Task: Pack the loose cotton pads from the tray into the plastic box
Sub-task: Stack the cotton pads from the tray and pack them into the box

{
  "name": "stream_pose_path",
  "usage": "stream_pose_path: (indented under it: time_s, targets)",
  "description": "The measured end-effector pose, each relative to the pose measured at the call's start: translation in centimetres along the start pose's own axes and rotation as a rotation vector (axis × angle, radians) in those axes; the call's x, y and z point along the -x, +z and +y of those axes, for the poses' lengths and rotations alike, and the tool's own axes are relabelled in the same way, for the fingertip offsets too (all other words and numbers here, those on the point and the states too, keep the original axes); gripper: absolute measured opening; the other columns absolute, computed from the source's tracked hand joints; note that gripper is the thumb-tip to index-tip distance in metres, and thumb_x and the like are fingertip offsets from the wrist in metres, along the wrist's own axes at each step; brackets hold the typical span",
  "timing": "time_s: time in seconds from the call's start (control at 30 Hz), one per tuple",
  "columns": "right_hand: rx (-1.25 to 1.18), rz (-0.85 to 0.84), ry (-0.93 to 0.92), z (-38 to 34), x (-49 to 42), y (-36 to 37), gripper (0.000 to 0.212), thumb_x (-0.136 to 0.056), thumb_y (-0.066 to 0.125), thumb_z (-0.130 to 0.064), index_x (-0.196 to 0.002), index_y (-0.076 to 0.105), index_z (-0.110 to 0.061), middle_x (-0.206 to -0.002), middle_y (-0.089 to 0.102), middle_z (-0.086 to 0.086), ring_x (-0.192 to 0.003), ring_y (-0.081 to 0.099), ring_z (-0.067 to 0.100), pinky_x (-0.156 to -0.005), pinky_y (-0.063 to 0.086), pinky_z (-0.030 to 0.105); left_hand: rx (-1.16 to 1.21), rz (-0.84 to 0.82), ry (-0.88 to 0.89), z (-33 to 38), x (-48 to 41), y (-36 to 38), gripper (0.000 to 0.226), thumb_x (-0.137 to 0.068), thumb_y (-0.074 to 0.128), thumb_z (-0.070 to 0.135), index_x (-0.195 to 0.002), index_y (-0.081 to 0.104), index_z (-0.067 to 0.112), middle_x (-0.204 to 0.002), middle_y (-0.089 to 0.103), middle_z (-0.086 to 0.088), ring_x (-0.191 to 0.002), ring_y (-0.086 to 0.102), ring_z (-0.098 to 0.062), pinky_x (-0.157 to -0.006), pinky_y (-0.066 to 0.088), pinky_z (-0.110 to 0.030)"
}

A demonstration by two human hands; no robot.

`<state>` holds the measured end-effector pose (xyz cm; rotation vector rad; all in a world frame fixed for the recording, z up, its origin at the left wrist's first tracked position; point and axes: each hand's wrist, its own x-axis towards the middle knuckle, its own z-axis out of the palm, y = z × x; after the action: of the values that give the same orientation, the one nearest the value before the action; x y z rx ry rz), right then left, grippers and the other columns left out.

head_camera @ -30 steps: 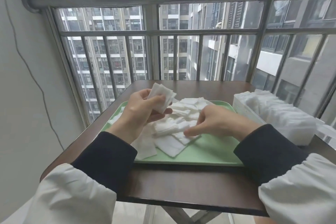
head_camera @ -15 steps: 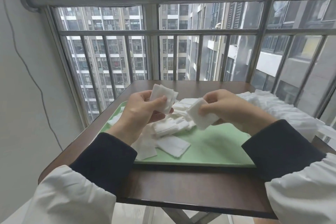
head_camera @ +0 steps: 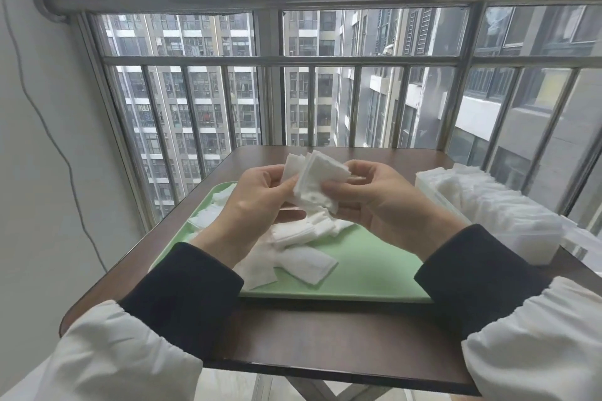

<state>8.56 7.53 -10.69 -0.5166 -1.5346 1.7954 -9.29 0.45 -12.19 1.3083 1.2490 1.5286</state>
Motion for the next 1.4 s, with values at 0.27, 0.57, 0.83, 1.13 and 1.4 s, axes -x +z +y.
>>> stream_pose_path:
  time_s: [0.27, 0.57, 0.83, 1.13, 1.4]
  targets:
    - [0.239, 0.117, 0.004, 0.0, 0.2, 0.3, 0.04, -0.062, 0.086, -0.027, -0.091, 0.063, -0.013, -0.078, 0.071, 0.006, -0.06, 0.063, 0.014, -0.053, 0.05, 0.024, -0.004, -0.101, 0.01, 0.5, 0.4, 0.5, 0.03, -0.104, 0.052, 0.028, -0.097, 0.081, 0.028, -0.092, 0.077, -0.004, -0.082, 0.074, -0.013, -0.065, 0.057, -0.023]
    - [0.256, 0.139, -0.028, -0.4, 0.2, 0.3, 0.027, -0.062, 0.087, -0.03, -0.076, 0.066, -0.02, -0.062, 0.054, -0.006, -0.047, 0.036, 0.007, -0.055, 0.03, 0.026, -0.106, -0.069, 0.083, 0.3, 0.4, 0.6, 0.028, -0.105, 0.052, 0.022, -0.1, 0.079, 0.027, -0.096, 0.078, -0.004, -0.089, 0.075, -0.017, -0.068, 0.058, -0.025]
    - [0.366, 0.219, -0.011, 0.0, 0.1, 0.1, 0.026, -0.075, 0.085, -0.026, -0.086, 0.064, -0.015, -0.056, 0.054, -0.012, -0.043, 0.041, 0.002, -0.055, 0.031, 0.027, -0.024, -0.131, 0.074, 0.2, 0.4, 0.6, 0.026, -0.096, 0.055, 0.035, -0.101, 0.079, 0.03, -0.101, 0.077, -0.006, -0.095, 0.074, -0.021, -0.075, 0.059, -0.03]
    - [0.442, 0.273, -0.102, 0.4, -0.1, 0.1, 0.04, -0.07, 0.09, -0.028, -0.058, 0.053, -0.019, -0.054, 0.052, -0.01, -0.041, 0.042, -0.002, -0.042, 0.033, 0.009, 0.029, -0.129, 0.067, 0.5, 0.5, 0.5, 0.027, -0.089, 0.067, 0.043, -0.1, 0.08, 0.023, -0.101, 0.077, -0.008, -0.099, 0.074, -0.027, -0.079, 0.062, -0.034]
    - [1.125, 0.056, -0.05, 0.9, -0.1, 0.3, 0.024, -0.076, 0.082, -0.043, -0.071, 0.071, -0.023, -0.056, 0.061, -0.017, -0.049, 0.053, -0.004, -0.045, 0.036, 0.008, -0.023, 0.312, 0.033, 0.3, -0.1, -0.6, 0.021, -0.094, 0.053, 0.004, -0.096, 0.069, 0.018, -0.094, 0.074, -0.009, -0.079, 0.076, -0.022, -0.059, 0.057, -0.024]
